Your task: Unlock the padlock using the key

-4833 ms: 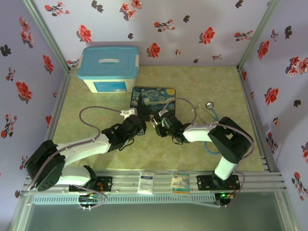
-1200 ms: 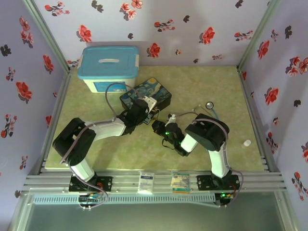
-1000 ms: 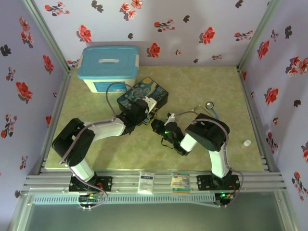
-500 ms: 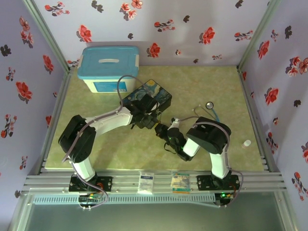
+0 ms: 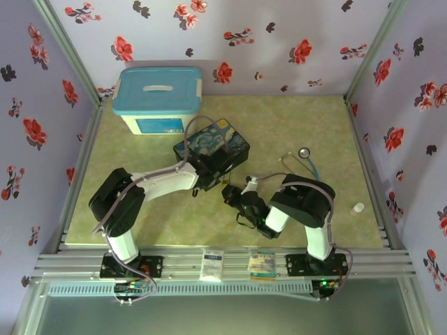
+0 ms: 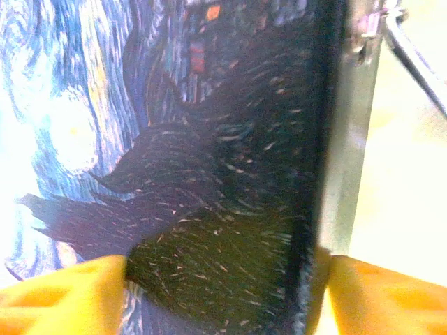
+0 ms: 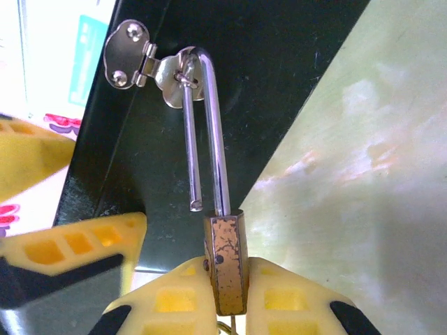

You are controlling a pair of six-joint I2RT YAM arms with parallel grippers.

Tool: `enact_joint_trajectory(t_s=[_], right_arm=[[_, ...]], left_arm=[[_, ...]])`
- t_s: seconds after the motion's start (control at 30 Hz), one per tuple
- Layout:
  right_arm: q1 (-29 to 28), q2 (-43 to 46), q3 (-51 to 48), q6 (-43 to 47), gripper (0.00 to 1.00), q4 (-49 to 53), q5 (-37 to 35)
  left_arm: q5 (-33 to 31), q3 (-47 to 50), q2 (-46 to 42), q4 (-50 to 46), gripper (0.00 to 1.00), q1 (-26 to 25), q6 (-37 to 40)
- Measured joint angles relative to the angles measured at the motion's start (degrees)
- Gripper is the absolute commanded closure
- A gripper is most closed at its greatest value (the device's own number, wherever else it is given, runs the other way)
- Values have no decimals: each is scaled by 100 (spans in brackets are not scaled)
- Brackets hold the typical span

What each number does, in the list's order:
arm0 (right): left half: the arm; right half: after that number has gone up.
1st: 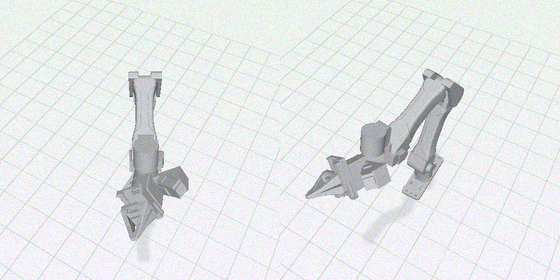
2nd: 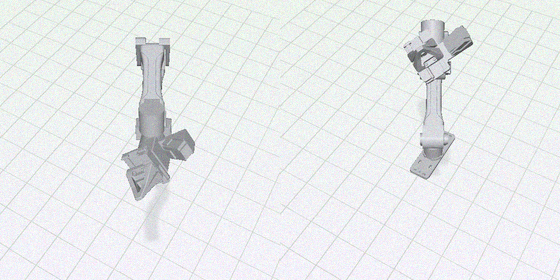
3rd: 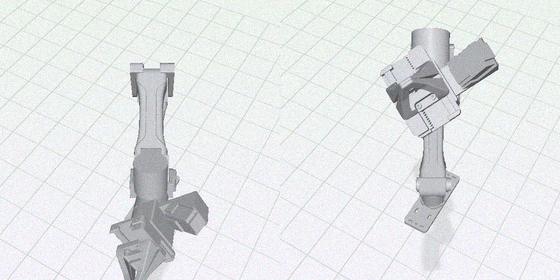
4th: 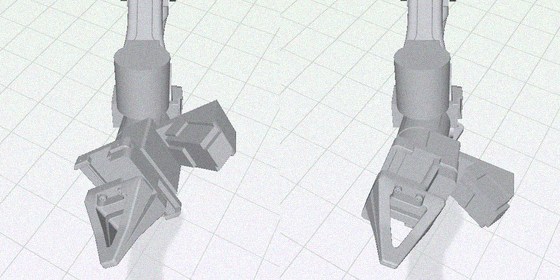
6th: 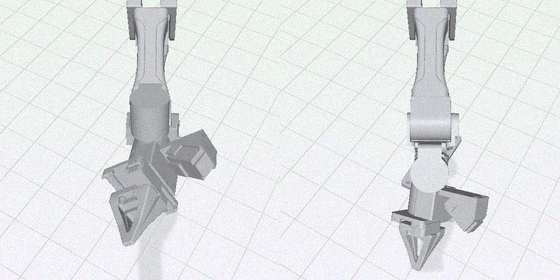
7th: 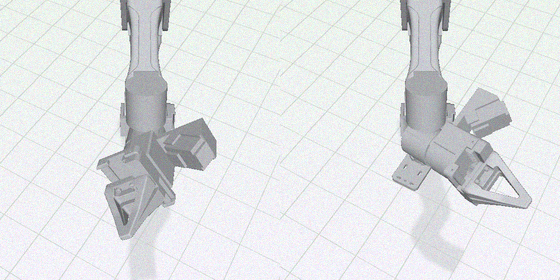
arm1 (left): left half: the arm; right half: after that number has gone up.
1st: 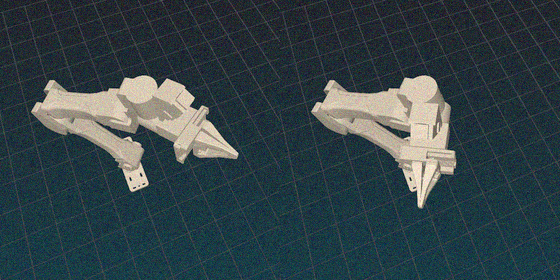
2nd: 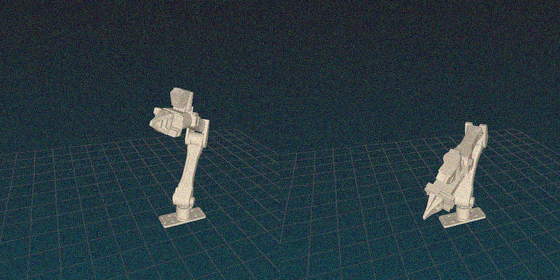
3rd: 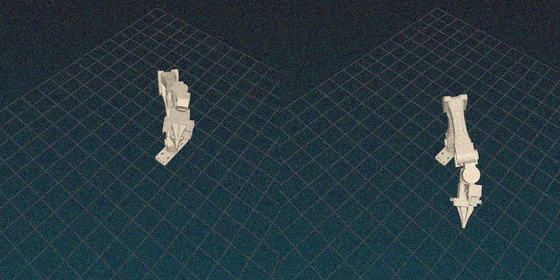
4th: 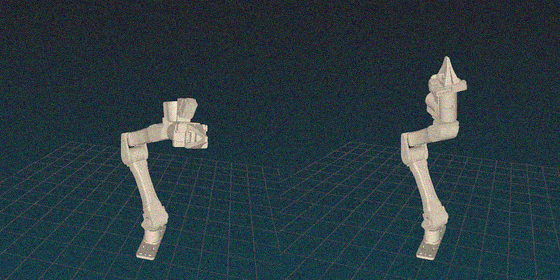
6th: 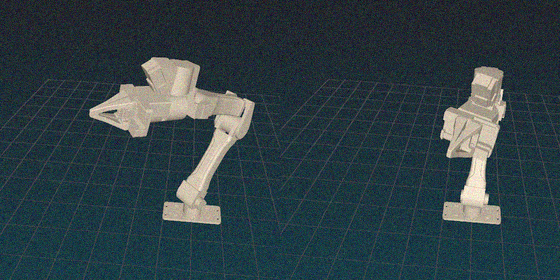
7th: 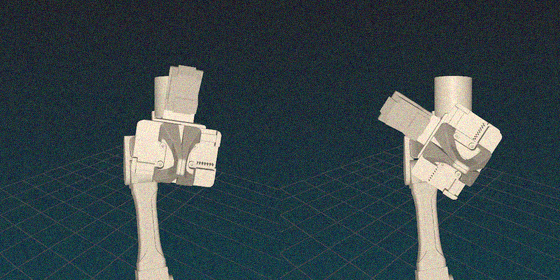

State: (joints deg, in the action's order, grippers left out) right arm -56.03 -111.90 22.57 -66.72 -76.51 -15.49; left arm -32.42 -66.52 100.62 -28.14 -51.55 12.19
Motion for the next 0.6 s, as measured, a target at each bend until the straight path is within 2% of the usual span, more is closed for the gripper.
enact_joint_trajectory(t_s=[0.27, 0.33, 0.47, 0.6], right_arm=[[0, -199, 299, -197, 100, -63, -68], [0, -216, 354, -299, 100, -59, -94], [-7, -201, 437, -365, 100, -33, -118], [-50, -175, 461, -468, 100, -7, -282]], left_arm=[[-415, 470, -129, 704, 52, -96, 850], [-466, 669, -210, 1010, 57, -103, 1060], [-442, 1078, -428, 1611, 58, -94, 1484], [-275, 1176, -520, 1792, 58, -37, 1700]])
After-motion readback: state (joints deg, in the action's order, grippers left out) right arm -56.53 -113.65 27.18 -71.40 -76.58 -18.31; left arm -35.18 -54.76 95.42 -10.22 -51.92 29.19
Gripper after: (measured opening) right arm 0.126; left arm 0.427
